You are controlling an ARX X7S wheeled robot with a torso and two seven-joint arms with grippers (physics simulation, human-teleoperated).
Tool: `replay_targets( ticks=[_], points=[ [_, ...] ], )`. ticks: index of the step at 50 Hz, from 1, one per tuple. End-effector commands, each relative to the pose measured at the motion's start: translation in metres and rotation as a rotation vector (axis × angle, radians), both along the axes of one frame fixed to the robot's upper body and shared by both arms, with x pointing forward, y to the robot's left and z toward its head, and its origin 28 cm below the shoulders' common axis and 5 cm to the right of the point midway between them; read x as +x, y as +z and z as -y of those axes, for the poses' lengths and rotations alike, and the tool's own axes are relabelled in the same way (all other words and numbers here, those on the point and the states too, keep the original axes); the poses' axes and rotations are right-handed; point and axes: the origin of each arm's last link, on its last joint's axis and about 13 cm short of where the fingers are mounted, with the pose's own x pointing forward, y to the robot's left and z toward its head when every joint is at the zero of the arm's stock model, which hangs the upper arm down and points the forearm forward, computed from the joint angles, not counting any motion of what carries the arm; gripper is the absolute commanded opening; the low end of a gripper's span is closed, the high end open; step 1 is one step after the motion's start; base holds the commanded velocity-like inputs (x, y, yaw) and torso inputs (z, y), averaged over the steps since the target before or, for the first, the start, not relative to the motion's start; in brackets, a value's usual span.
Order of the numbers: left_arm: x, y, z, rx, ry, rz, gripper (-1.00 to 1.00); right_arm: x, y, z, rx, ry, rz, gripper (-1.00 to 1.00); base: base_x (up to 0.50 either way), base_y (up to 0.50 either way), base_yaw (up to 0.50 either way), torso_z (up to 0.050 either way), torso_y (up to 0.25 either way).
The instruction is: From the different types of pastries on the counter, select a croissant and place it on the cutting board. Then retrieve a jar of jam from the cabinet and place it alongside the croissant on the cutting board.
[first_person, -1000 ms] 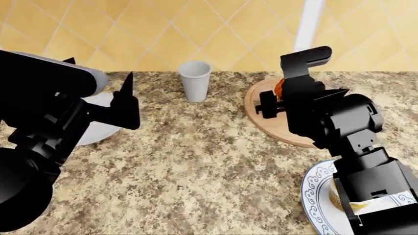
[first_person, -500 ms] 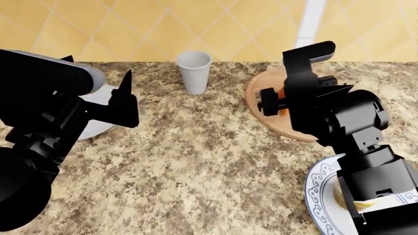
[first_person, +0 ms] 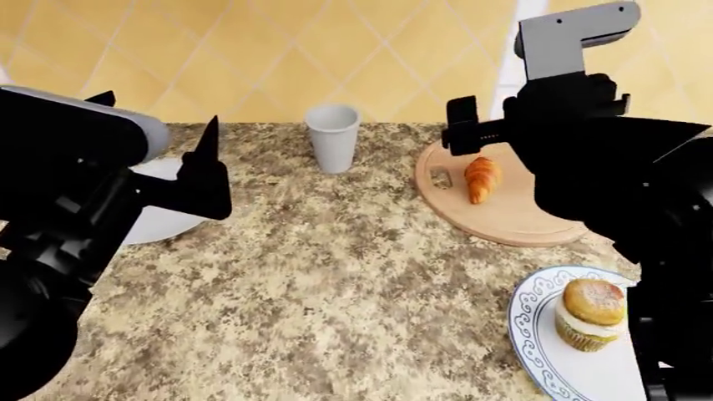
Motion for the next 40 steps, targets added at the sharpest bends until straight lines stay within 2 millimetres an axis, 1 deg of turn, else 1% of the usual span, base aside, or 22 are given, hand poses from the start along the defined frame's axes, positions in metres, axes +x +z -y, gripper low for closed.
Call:
replay_targets(
  ticks=[1,9,14,20,26,32,40],
  points=[
    [-0.005,-0.003,0.000,0.003,0.025,0.046,1.00,-0.040,0.007,0.001,0.042,0.111,0.171,1.00,-0.50,0.00,0.00,0.000,0.250],
    [-0.008,-0.006,-0.003,-0.017,0.053,0.080,1.00,-0.074,0.001,-0.004,0.005,0.196,0.339,1.00,-0.50,0.02,0.00,0.000,0.250],
    [-0.010,-0.008,-0.005,-0.029,0.066,0.092,1.00,-0.091,-0.003,-0.006,-0.007,0.263,0.479,1.00,-0.47,0.34,0.00,0.000,0.250],
    [-0.011,-0.012,-0.007,-0.057,0.075,0.094,1.00,-0.099,-0.014,-0.009,-0.008,0.304,0.573,1.00,-0.27,0.50,0.00,0.000,0.214],
    [-0.011,-0.013,-0.009,-0.076,0.085,0.103,1.00,-0.104,-0.024,-0.012,-0.003,0.335,0.635,1.00,-0.13,0.50,0.00,0.000,0.010],
    [-0.011,-0.012,-0.010,-0.086,0.087,0.127,1.00,-0.108,-0.027,-0.014,0.009,0.362,0.689,1.00,-0.06,0.50,0.00,0.000,0.000],
    [-0.008,-0.018,-0.010,-0.088,0.070,0.131,1.00,-0.107,-0.032,-0.021,0.005,0.389,0.695,1.00,0.00,0.50,0.00,0.000,0.000]
  ],
)
